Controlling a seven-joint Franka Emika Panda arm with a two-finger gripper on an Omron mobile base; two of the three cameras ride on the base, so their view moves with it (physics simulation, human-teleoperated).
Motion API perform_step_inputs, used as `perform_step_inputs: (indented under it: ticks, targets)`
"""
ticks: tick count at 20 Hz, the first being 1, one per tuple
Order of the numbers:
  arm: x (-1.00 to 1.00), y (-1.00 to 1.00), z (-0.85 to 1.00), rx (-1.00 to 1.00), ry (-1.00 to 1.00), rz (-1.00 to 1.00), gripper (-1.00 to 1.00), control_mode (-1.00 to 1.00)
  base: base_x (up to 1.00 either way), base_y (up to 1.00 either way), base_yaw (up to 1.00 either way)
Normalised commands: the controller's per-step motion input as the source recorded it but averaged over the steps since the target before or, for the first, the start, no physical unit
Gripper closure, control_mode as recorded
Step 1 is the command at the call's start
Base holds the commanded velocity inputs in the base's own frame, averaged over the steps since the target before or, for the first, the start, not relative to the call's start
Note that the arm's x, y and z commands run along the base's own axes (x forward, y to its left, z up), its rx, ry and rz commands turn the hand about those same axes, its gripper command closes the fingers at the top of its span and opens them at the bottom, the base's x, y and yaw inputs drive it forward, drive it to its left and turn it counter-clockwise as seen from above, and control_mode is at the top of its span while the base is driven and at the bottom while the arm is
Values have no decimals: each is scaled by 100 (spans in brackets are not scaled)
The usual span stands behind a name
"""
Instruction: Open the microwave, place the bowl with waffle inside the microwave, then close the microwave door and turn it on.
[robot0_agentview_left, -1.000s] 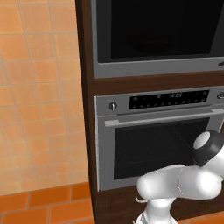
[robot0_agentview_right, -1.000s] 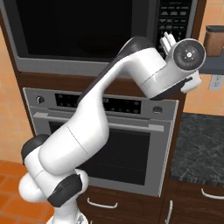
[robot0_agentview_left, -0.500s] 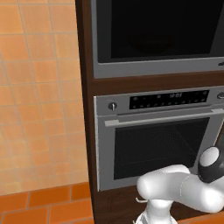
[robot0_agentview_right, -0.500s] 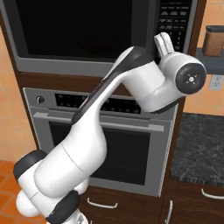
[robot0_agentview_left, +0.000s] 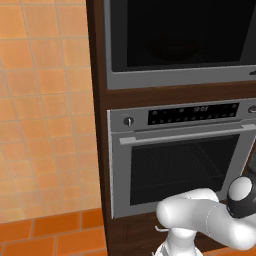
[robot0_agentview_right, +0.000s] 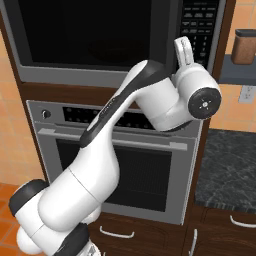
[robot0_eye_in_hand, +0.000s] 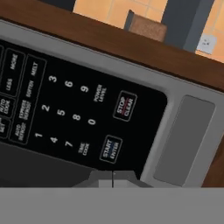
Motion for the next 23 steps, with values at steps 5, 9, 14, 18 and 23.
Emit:
perform_step_inputs:
  ticks: [5,9,14,18,23]
  targets:
    - [54,0,0,15,0,0,100,-100,0,0,0]
    - [72,-6,0,19,0,0,100,-100,0,0,0]
    - [79,-19,0,19,0,0,100,-100,0,0,0]
    - [76,-20,-6,17,0,0,100,-100,0,0,0]
    - [-17,-1,-25,8,-15,0,100,-100,0,0,0]
